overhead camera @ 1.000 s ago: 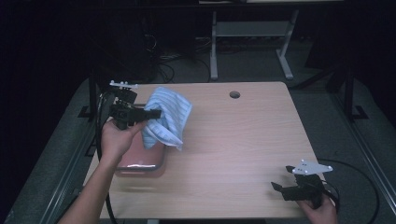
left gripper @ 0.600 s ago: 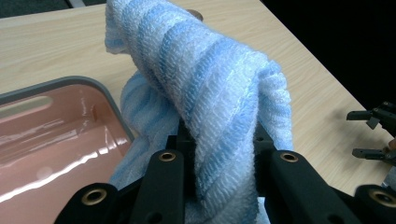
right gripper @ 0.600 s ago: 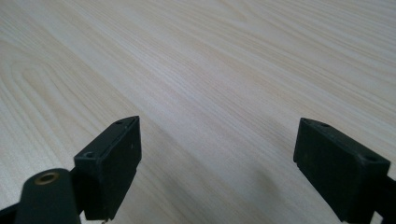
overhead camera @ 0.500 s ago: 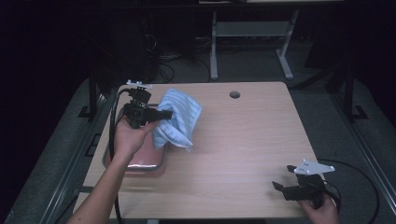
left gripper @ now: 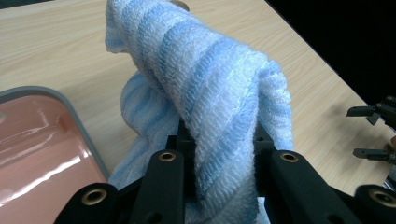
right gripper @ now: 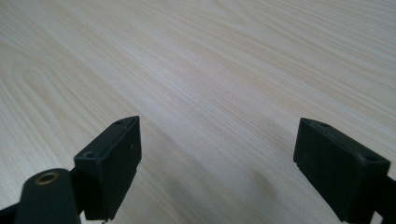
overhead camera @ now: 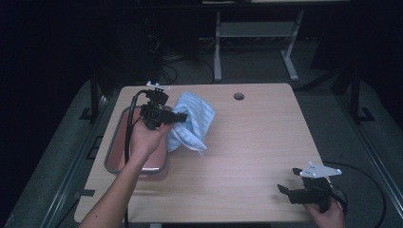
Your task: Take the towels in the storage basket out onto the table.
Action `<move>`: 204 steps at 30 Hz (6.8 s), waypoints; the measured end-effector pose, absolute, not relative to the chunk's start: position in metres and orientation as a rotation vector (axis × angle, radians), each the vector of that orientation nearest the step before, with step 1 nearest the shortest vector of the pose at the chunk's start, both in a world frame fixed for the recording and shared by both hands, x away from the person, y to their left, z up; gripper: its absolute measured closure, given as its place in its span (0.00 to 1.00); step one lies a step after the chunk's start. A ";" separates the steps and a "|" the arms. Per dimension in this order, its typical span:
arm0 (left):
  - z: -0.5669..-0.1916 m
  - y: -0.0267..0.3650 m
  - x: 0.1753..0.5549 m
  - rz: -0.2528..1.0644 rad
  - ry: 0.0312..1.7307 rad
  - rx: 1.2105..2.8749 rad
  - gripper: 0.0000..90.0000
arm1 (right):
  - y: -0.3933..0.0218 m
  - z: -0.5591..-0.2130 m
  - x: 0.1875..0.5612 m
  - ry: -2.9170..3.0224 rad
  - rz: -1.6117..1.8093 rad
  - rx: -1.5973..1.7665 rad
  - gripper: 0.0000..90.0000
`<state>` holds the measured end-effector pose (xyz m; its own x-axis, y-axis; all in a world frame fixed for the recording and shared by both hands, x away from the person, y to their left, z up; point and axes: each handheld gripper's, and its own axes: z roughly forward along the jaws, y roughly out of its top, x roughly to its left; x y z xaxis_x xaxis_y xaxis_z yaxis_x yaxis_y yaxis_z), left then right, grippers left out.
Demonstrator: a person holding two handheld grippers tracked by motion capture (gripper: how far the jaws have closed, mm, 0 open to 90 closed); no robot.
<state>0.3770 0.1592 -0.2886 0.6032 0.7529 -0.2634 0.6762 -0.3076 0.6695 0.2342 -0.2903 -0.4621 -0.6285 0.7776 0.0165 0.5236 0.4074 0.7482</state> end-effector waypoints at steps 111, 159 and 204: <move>-0.415 0.017 0.395 -0.135 1.046 2.176 0.76 | -0.291 -0.461 0.234 2.334 1.059 1.114 0.16; -0.388 0.038 0.376 -0.100 0.993 2.136 0.41 | -0.292 -0.461 0.234 2.330 1.046 1.126 0.16; -0.401 0.079 0.333 -0.119 0.974 2.107 0.35 | -0.295 -0.464 0.236 2.320 1.020 1.145 0.16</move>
<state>0.3326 0.0794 -0.4009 0.6998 0.6023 -0.3842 0.6772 -0.3881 0.6251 0.2358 -0.2948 -0.4639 -0.6076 0.7942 -0.0022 0.5356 0.4118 0.7373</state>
